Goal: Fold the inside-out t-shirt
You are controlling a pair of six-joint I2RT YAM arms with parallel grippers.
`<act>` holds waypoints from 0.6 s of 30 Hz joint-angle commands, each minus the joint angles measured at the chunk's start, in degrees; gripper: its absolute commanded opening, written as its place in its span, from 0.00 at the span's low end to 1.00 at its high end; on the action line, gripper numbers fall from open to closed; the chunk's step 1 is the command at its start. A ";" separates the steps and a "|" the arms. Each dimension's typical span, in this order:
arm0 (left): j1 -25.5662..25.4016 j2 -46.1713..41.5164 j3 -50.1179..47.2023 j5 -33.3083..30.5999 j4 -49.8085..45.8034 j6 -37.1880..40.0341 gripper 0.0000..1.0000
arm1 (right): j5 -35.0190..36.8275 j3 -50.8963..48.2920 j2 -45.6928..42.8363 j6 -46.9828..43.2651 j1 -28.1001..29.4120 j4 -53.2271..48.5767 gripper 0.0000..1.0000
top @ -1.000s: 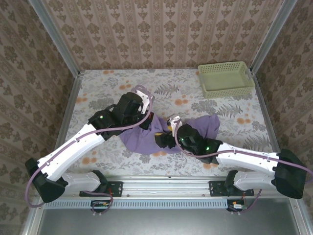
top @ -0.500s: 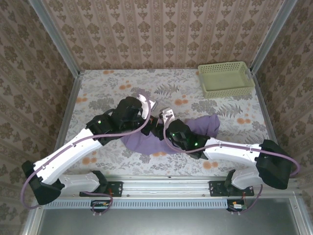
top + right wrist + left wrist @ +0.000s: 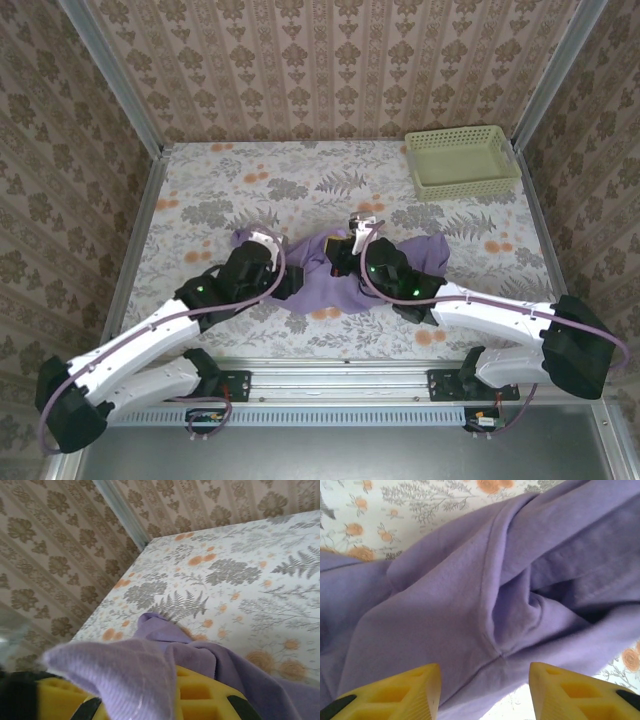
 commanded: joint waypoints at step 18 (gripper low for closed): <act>-0.92 9.85 -13.10 0.74 20.95 -5.13 0.24 | -7.33 -8.34 -9.71 3.95 -0.16 5.86 0.00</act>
